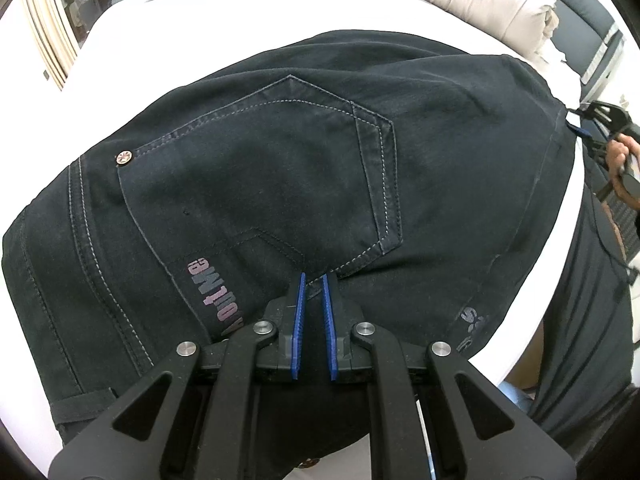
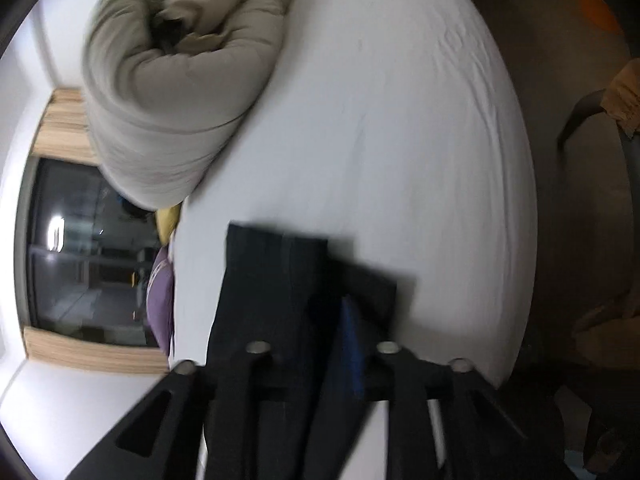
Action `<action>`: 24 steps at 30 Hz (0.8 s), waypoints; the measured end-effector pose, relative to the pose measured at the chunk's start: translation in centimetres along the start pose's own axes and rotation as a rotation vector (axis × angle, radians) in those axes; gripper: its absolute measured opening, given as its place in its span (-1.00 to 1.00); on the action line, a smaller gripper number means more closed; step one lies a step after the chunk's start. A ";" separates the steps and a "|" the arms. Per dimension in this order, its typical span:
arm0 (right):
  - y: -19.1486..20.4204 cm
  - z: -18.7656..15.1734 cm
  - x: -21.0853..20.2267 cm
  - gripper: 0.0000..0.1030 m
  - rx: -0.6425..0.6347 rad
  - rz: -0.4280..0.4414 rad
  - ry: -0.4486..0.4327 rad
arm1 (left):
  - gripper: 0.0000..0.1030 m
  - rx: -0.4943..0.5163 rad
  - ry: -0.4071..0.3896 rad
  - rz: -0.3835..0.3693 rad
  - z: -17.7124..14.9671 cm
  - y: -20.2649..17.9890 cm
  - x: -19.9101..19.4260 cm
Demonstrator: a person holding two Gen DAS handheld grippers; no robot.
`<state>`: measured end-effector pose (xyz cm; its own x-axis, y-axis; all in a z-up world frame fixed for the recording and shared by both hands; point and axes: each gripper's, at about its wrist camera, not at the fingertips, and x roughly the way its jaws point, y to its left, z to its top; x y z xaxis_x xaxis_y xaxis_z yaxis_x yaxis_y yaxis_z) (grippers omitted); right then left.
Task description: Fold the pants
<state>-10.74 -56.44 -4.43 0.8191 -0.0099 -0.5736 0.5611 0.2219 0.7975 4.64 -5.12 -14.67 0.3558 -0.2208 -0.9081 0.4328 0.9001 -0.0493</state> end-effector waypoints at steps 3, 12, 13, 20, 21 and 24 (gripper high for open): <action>1.3 -1.2 1.5 -0.16 0.009 0.058 0.018 | -0.83 0.011 0.000 0.019 -0.1 -0.5 -0.1; 3.2 -3.4 4.8 -0.68 0.046 0.103 0.111 | -0.83 0.009 -0.001 0.035 0.2 -1.3 -0.3; 3.5 -3.4 5.0 -0.90 0.031 0.094 0.118 | -0.83 0.010 -0.001 0.034 0.1 -1.3 -0.3; 3.3 -2.7 0.1 -0.92 -0.045 0.013 0.010 | -0.83 0.008 0.006 -0.006 0.5 -0.4 -0.5; 2.5 -2.7 -0.3 -0.92 -0.035 -0.012 0.002 | -0.83 0.009 0.006 -0.010 0.5 -0.2 -0.5; -0.8 -2.7 0.5 -0.96 -0.007 -0.079 0.010 | -0.83 0.007 0.004 -0.022 0.5 0.2 -0.7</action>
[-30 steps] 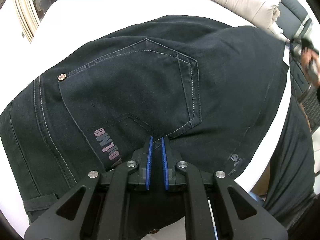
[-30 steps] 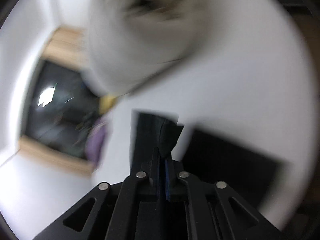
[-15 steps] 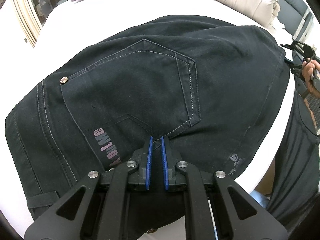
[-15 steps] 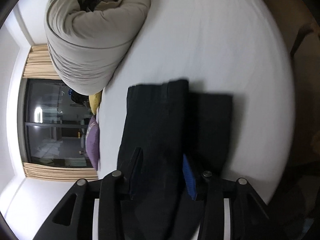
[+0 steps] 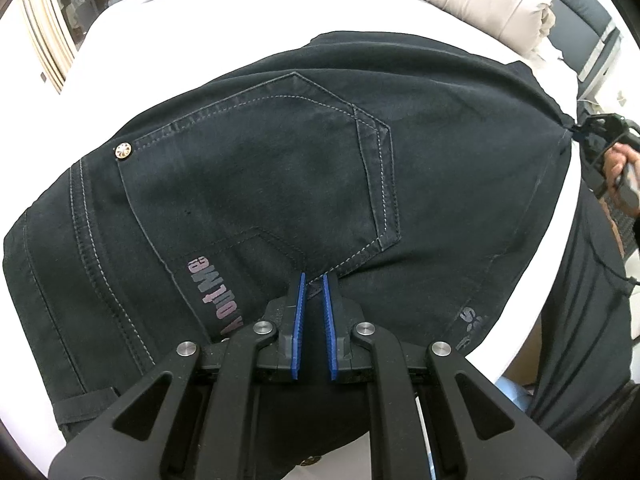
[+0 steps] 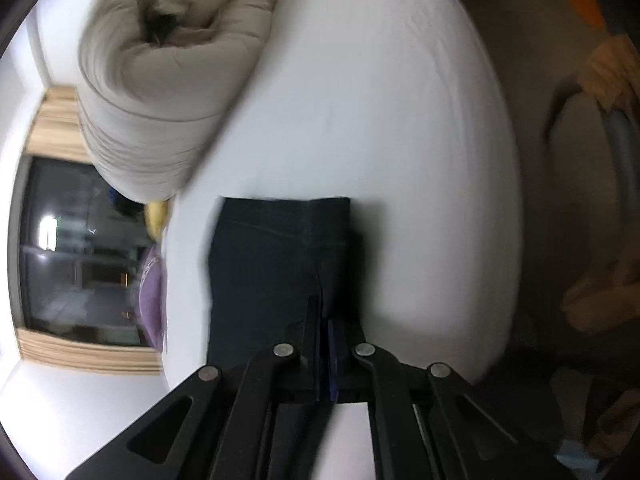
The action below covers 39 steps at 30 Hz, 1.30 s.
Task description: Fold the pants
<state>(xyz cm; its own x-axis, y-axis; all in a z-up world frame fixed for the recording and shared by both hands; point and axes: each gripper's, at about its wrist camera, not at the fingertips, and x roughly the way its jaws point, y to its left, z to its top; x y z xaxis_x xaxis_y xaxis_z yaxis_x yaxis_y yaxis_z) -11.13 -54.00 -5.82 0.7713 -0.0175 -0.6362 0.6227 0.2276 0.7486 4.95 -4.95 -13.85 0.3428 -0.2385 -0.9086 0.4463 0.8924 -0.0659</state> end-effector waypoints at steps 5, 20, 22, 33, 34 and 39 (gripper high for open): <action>-2.2 -0.1 -0.2 -0.70 -0.040 -0.018 -0.010 | -0.83 0.002 0.004 -0.014 -0.1 0.8 -0.3; -1.1 -4.1 -2.1 0.15 -0.592 -0.423 -0.131 | -0.83 -0.032 -0.011 -0.066 -1.9 2.5 -1.6; -1.2 -6.5 -2.7 0.15 -0.610 -0.267 -0.037 | -0.83 -0.033 -0.016 -0.069 -2.0 2.7 -1.5; -4.8 -19.3 5.6 -0.10 -0.403 0.098 0.524 | -0.83 -0.047 -0.037 -0.092 -2.4 3.4 -1.9; -5.4 -19.7 6.2 -0.10 -0.384 0.093 0.545 | -0.83 -0.049 -0.038 -0.093 -2.5 3.4 -1.8; -8.2 -21.0 7.5 -0.21 -0.314 0.098 0.602 | -0.83 -0.047 -0.042 -0.094 -2.7 3.6 -1.9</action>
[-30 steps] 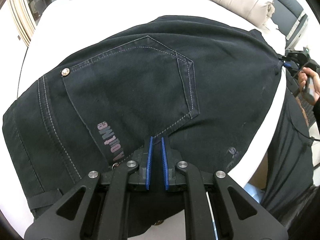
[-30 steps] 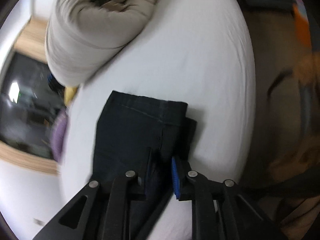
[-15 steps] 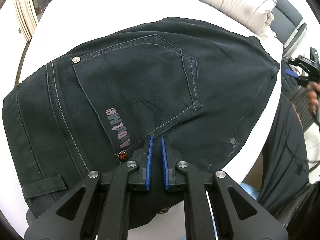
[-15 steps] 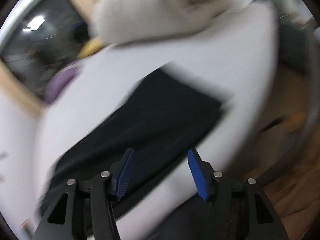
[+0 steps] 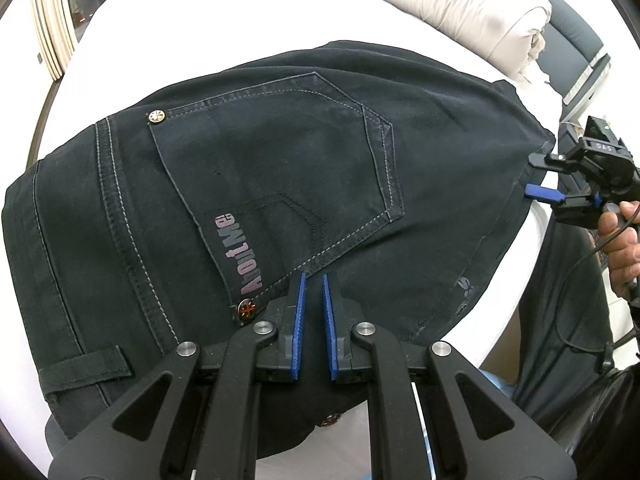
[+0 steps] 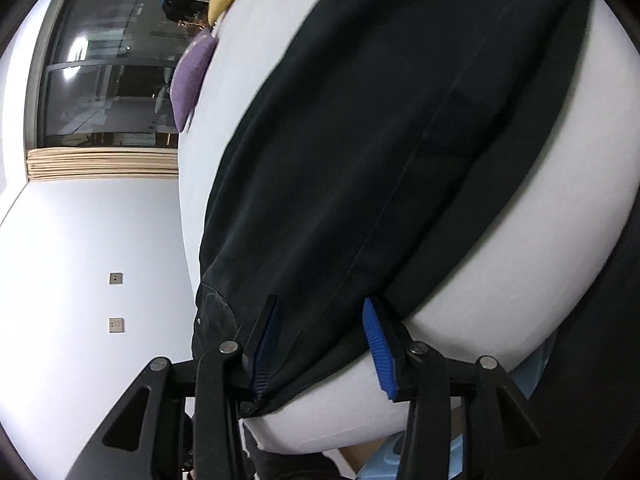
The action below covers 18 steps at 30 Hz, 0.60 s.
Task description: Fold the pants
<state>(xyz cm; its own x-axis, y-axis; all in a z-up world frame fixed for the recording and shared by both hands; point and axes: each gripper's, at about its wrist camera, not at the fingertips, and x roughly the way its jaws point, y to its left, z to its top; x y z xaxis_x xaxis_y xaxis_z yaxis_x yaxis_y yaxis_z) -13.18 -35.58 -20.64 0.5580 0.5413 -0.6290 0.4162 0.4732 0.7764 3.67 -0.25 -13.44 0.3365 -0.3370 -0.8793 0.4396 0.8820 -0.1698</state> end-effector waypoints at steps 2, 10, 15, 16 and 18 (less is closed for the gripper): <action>-0.5 0.0 0.5 -0.30 0.014 -0.023 0.013 | -0.83 0.000 0.000 0.001 0.0 0.0 0.0; -0.3 0.4 1.4 -0.29 0.080 0.015 0.045 | -0.83 -0.005 -0.003 0.009 0.1 -0.3 -0.2; -0.4 -0.1 0.4 -0.28 0.111 0.063 0.059 | -0.83 -0.007 -0.005 0.014 0.0 -0.4 -0.2; -0.4 0.0 0.6 -0.29 0.101 0.076 0.058 | -0.83 -0.008 -0.006 0.014 0.0 -0.4 -0.1; 0.0 0.1 0.5 -0.73 0.083 0.076 0.053 | -0.83 -0.005 -0.006 0.015 0.0 -0.3 -0.1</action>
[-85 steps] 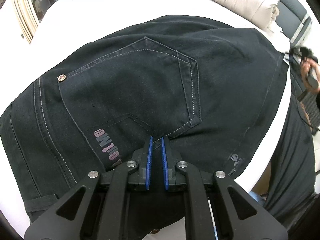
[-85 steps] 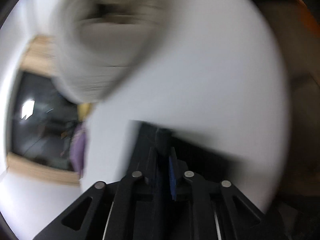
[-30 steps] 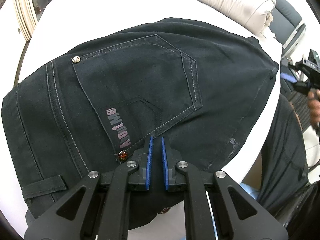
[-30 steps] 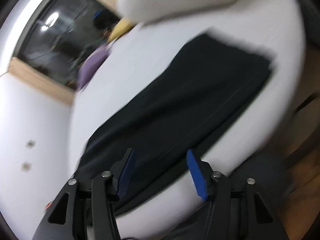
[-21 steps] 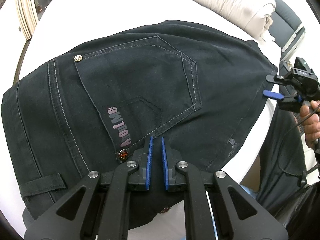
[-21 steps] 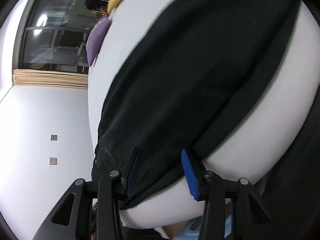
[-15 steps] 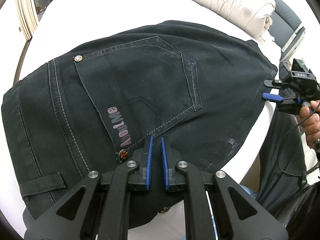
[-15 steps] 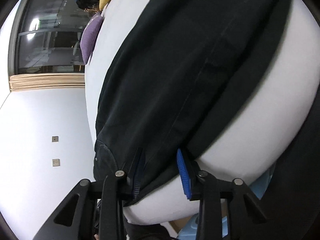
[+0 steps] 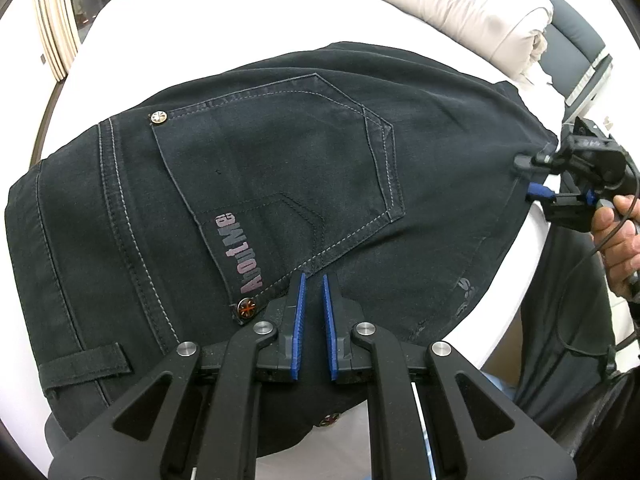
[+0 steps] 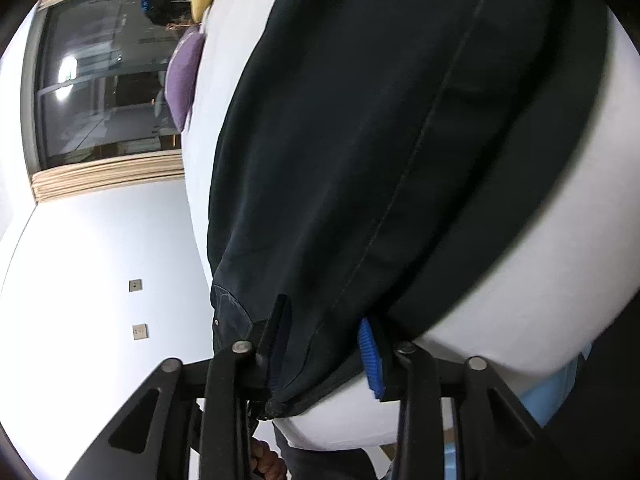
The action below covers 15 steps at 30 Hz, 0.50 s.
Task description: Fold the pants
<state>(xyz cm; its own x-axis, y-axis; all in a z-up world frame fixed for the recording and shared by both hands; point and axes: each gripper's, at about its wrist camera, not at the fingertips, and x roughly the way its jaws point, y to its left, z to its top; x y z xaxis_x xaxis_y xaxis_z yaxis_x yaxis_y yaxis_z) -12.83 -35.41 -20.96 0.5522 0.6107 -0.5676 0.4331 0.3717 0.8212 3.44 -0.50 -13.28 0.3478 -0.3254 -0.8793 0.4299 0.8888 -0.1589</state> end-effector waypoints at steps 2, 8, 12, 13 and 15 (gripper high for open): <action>0.2 0.0 0.0 -0.87 -0.001 -0.012 0.001 | -0.83 0.002 0.002 -0.001 0.0 0.0 0.0; -0.2 -2.2 -2.1 -0.95 -0.057 -0.058 0.000 | -0.83 0.009 0.010 -0.007 0.1 0.1 -0.1; -0.1 -2.6 -2.5 -0.94 -0.069 -0.064 -0.007 | -0.83 0.008 0.012 -0.003 0.3 0.1 -0.2; 0.3 -2.4 -2.6 -0.87 -0.079 -0.063 -0.007 | -0.83 0.007 0.011 -0.003 0.4 0.1 -0.2; 0.3 -2.0 -3.1 -0.73 -0.044 -0.031 -0.003 | -0.83 0.002 0.009 -0.003 0.4 0.2 -0.2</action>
<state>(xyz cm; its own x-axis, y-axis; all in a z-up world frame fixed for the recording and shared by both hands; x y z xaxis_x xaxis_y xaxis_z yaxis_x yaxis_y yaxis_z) -15.82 -35.79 -18.86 0.5410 0.5964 -0.5930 0.4186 0.4206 0.8049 3.76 -0.37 -12.99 0.3385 -0.3252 -0.8830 0.4325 0.8872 -0.1609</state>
